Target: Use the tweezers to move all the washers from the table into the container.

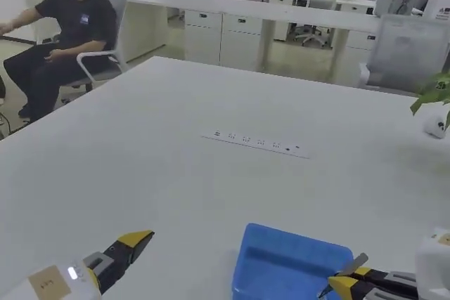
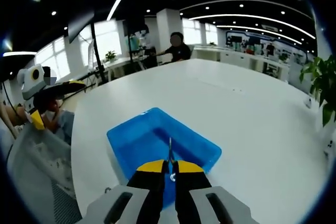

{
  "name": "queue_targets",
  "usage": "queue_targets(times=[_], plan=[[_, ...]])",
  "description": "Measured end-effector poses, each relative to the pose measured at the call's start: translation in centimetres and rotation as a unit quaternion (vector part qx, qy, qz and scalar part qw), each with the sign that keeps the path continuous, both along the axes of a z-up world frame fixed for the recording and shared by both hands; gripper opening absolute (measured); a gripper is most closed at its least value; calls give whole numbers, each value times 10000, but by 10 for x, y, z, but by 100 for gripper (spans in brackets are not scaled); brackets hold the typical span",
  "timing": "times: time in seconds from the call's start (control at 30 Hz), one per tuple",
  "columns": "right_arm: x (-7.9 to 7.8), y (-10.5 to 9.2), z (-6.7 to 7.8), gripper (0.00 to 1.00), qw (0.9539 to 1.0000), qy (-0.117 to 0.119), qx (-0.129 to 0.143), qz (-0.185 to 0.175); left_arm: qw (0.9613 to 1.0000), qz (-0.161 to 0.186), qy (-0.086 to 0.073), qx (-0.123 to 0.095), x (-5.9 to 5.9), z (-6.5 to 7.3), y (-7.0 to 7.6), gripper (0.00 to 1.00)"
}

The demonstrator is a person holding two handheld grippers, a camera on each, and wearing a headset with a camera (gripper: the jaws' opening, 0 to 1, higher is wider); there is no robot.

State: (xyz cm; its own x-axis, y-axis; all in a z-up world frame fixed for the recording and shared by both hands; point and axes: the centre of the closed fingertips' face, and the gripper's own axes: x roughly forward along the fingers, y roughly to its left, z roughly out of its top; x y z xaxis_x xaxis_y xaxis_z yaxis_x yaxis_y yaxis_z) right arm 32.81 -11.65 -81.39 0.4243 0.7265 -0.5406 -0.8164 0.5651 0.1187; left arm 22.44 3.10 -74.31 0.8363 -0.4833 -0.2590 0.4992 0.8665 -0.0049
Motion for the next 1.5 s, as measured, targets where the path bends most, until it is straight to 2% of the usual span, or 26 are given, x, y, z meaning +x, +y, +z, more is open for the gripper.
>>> queue_targets(times=[0.1,0.23,0.3,0.4,0.43,0.5,0.57,0.67,0.87,1.0,1.13,1.27,1.4,1.5], plan=[[-1,0,6,2,10000,-51,4,4,10000,-37,15,54,-1,-1,-1,96],[-11,2,17,1,9998,-25,-29,197,9999,-60,37,78,-1,-2,-2,95],[-17,3,27,1,9996,-102,-37,275,9999,-61,66,53,-1,-3,-2,94],[-29,7,46,2,9989,-160,92,441,9999,-77,113,51,-2,-4,-2,92],[-36,10,52,2,9984,-83,184,531,9999,-83,108,49,-2,-4,-2,92],[-44,13,60,2,9976,-125,270,626,9999,-110,102,41,-2,-4,-3,92],[-54,15,62,2,9969,22,343,713,9998,-133,102,54,-3,-4,-4,92],[-71,20,57,3,9950,204,375,899,9998,-163,132,70,-3,-5,-5,91],[-100,26,26,3,9905,479,47,1289,9997,-184,125,51,-4,-5,-6,91],[-108,30,8,3,9876,603,-139,1441,9997,-202,125,68,-4,-5,-6,90],[-110,34,-3,3,9850,661,-315,1560,9996,-209,140,81,-5,-6,-5,89],[-109,37,-5,3,9836,657,-393,1633,9996,-215,161,93,-5,-7,-5,89],[-111,38,-11,3,9800,625,-606,1790,9996,-218,161,106,-5,-7,-5,88],[-111,40,-11,4,9794,623,-619,1818,9996,-217,176,100,-5,-8,-4,87]])
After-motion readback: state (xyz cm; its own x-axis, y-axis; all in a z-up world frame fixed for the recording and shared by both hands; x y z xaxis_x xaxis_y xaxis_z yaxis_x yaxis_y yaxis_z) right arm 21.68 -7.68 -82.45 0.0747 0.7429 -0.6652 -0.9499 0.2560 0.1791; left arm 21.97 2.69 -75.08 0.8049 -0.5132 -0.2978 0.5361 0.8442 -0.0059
